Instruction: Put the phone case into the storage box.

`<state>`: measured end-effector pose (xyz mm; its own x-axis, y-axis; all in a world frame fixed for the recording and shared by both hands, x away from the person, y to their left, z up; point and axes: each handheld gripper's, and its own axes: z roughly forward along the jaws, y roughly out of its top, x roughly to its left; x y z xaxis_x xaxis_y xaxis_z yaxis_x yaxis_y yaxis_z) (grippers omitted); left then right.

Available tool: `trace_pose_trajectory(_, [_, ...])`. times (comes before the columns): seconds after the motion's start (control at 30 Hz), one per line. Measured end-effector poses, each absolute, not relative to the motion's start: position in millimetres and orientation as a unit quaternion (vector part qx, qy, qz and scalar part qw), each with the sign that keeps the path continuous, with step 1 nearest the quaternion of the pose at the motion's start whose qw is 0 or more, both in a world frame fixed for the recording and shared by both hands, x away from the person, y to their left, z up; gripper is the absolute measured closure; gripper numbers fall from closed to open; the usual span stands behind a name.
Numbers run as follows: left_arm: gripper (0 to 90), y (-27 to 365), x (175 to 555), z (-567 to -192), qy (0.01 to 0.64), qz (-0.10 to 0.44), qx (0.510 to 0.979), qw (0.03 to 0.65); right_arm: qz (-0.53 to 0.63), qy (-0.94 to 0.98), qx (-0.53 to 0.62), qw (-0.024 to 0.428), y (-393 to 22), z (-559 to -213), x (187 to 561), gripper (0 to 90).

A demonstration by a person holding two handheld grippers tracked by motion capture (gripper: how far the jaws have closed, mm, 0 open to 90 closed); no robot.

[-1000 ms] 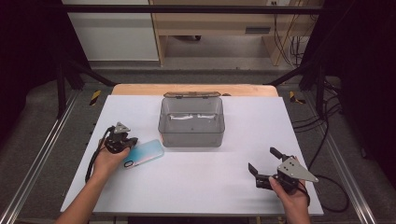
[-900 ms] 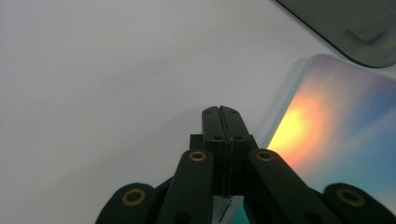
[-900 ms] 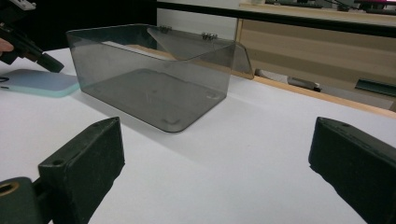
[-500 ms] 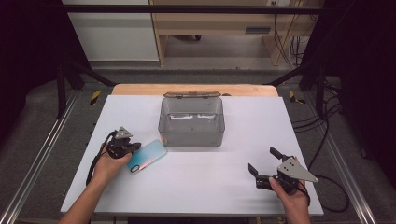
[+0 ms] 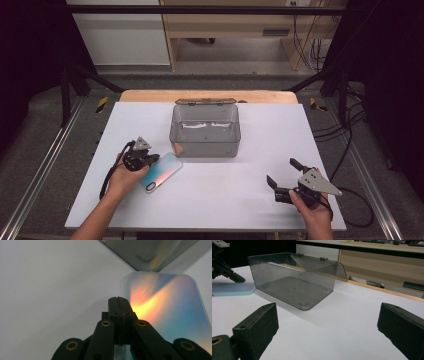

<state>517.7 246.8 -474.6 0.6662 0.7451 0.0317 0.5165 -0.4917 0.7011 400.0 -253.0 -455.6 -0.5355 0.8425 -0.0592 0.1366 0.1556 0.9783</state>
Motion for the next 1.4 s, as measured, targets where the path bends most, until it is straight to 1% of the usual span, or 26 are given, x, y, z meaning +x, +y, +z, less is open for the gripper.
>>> trace_pose_trajectory(0.3, [90.0,222.3,504.1,-476.0,0.355,0.155,0.852,0.351,0.543,0.691,0.352,0.324,-250.8,-454.9,398.1,3.7])
trace_pose_trajectory(0.57, [90.0,197.0,480.1,-476.9,0.337,0.136,0.859,0.361,0.543,0.689,0.355,0.323,-252.4,-455.2,398.6,3.7])
trace_pose_trajectory(0.73, [90.0,182.1,463.9,-476.2,0.313,0.131,0.871,0.356,0.542,0.690,0.354,0.322,-252.1,-454.8,397.7,3.7])
trace_pose_trajectory(1.03, [90.0,180.5,453.4,-476.8,0.304,0.133,0.871,0.362,0.541,0.691,0.354,0.324,-252.5,-455.3,398.8,3.7])
trace_pose_trajectory(1.13, [89.6,186.0,446.3,-466.3,0.300,0.149,0.861,0.383,0.541,0.691,0.355,0.323,-252.6,-455.0,398.1,3.7])
trace_pose_trajectory(1.17, [85.8,187.9,443.5,-462.5,0.299,0.156,0.858,0.387,0.541,0.690,0.356,0.323,-252.9,-454.8,397.7,3.7])
trace_pose_trajectory(1.27, [69.1,192.1,437.9,-456.3,0.297,0.160,0.854,0.395,0.541,0.690,0.356,0.324,-253.4,-454.9,397.4,3.7])
trace_pose_trajectory(1.33, [53.2,197.2,430.1,-452.1,0.305,0.163,0.851,0.396,0.541,0.690,0.356,0.323,-253.3,-455.1,397.8,3.7])
trace_pose_trajectory(1.4, [35.0,200.3,426.2,-452.9,0.314,0.142,0.849,0.400,0.540,0.691,0.355,0.323,-252.7,-455.1,398.0,3.7])
